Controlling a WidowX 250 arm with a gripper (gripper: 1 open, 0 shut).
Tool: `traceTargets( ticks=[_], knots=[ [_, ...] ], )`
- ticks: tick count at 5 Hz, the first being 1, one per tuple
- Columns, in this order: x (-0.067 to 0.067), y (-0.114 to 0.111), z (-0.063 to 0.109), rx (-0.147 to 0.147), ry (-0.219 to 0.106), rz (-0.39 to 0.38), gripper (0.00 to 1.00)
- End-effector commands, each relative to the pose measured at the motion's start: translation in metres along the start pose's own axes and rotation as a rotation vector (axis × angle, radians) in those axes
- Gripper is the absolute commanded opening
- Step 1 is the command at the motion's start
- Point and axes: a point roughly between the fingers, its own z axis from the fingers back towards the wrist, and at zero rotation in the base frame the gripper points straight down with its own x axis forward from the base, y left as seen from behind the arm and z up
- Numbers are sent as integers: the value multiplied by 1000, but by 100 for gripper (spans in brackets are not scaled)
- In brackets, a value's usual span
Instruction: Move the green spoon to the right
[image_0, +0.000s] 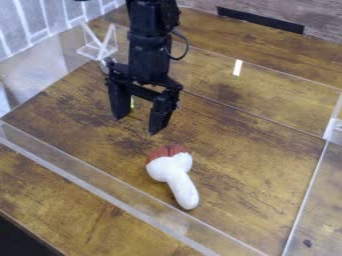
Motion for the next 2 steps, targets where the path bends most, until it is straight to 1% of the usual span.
traceTargets(
  ticks=[1,2],
  knots=[
    [9,3,12,9,-50,4,100],
    [15,2,9,11,-49,3,100]
  ],
)
